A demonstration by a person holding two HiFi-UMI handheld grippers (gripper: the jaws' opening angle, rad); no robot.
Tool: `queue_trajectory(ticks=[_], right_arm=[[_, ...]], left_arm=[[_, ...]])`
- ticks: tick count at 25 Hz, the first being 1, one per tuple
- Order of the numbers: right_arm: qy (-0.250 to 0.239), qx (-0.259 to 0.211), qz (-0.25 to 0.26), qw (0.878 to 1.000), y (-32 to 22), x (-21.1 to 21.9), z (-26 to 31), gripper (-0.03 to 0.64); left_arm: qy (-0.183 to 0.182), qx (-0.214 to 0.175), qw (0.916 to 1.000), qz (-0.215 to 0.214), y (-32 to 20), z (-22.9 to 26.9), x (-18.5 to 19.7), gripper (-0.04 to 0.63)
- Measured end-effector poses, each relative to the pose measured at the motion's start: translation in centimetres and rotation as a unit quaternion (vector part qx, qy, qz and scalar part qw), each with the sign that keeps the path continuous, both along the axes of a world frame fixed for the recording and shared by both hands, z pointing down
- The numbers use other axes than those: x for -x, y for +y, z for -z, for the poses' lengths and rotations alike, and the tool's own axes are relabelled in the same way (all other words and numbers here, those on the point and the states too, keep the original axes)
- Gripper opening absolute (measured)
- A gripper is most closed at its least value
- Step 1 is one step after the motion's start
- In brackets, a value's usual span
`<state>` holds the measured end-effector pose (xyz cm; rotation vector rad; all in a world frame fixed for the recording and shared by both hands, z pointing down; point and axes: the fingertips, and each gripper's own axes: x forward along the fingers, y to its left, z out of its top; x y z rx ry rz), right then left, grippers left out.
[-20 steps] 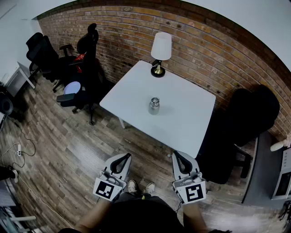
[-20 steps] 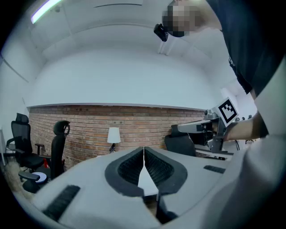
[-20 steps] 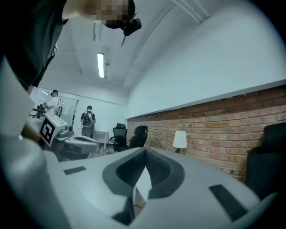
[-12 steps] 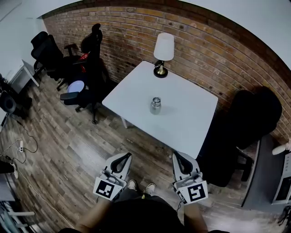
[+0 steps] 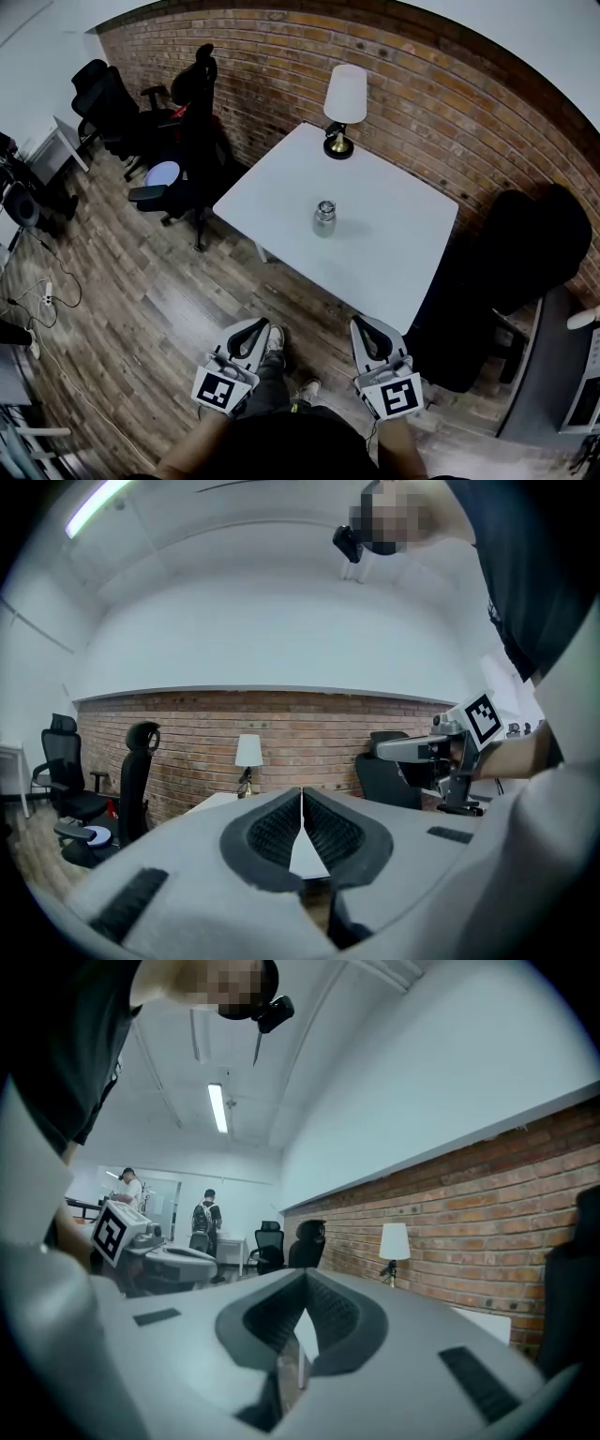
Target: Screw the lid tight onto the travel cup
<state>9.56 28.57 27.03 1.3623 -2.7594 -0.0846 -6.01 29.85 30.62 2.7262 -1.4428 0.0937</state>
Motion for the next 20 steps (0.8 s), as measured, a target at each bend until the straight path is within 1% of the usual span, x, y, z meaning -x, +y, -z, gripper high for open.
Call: queue_trajectory(ticks=[4,7,11,15,20], right_arm=[[0.008,0.009,0.0,1.0,-2.4,0.9,-0.6,0.014],[0.016,0.019,-0.006,1.0,-4.8,1.4,-1.1,0.014],[0.032,0.026,-0.01,0.999,-8.6,2.4,-1.5,0.014],[0.055,0.032,-0.009,0.998,-13.1,4.0,-1.1,0.014],[0.073,0.036,-0.022,0.996,-18.4,6.1,0.3,0.014]], left_arm=[[0.006,0.005,0.9999,-0.012,-2.6,-1.0,0.1,0.026],[0.011,-0.006,0.9996,-0.025,-5.5,-1.0,0.4,0.026],[0.02,0.016,0.9993,-0.027,-10.3,-2.0,1.5,0.026],[0.032,0.012,0.9986,-0.039,-15.7,-1.8,2.5,0.026],[0.048,0.009,0.9968,-0.063,-21.3,-1.3,3.6,0.026]])
